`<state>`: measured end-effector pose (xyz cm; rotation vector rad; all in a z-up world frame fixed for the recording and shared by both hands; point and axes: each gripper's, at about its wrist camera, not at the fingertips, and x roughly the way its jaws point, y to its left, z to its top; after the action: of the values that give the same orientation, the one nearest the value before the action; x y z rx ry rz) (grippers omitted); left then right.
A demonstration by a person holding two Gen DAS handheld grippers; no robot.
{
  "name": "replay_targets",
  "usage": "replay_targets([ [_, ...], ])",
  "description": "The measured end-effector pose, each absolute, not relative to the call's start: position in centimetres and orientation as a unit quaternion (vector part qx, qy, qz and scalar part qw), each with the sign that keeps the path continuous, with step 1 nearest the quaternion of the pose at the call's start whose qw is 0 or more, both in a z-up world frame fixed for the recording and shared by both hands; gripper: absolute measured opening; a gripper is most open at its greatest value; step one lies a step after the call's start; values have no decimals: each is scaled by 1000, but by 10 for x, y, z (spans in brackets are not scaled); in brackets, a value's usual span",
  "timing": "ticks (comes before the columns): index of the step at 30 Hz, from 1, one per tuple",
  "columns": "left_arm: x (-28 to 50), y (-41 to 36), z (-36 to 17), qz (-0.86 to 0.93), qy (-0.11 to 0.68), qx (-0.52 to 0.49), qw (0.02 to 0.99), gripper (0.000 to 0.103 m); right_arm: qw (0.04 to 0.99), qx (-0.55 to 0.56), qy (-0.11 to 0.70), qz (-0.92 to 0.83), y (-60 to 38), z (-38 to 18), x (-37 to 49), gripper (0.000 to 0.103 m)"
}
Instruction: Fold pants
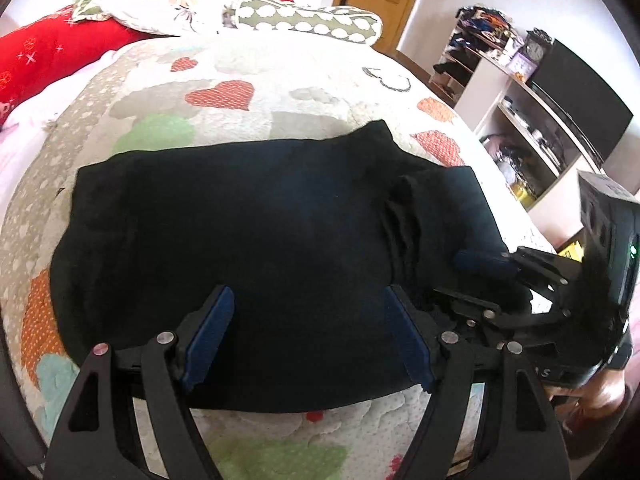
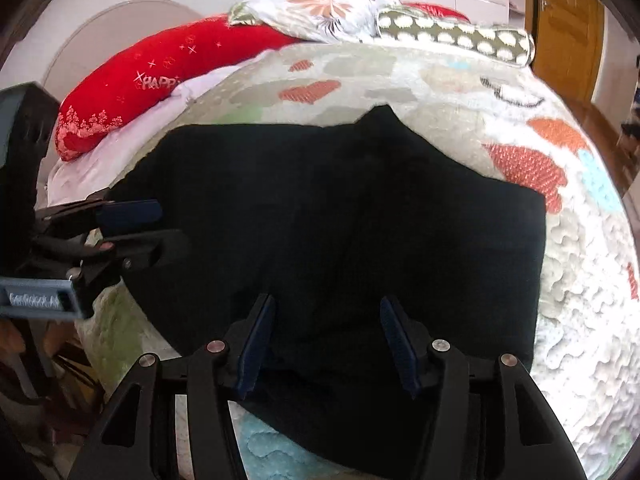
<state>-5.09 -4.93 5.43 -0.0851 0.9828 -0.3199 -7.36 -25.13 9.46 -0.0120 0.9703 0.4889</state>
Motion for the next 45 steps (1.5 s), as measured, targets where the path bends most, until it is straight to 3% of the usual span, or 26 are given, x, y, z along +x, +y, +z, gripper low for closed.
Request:
replay_targets([
  [15,-60,-2,56,-74,438,-110,889,77,858,25,444,258,-243,114,-62,59],
  [19,-68,25,56,-74,419,-178,887,77,863,31,418,281,-229,132,-46,69],
  [28,-104,58,53,16,362,-228,904,83,839,-14,419,347,-147,140,12,77],
  [34,-90,76,23,43,403,-273,872,83,816,-64,431,379,-88,126,34,82],
  [37,-85,75,15,46,404,-282,869,88,806,-80,435,393,-62,115,43,83],
  [40,-79,71,15,38,397,-283,872,101,803,-89,439,393,-46,100,49,85],
  [42,-75,71,13,32,397,-287,871,103,800,-67,444,397,-44,93,52,85],
  [44,-75,71,14,28,389,-292,873,103,801,-48,446,397,-44,90,52,83],
  [45,-75,71,14,21,384,-293,875,103,800,-44,446,400,-46,91,52,74],
])
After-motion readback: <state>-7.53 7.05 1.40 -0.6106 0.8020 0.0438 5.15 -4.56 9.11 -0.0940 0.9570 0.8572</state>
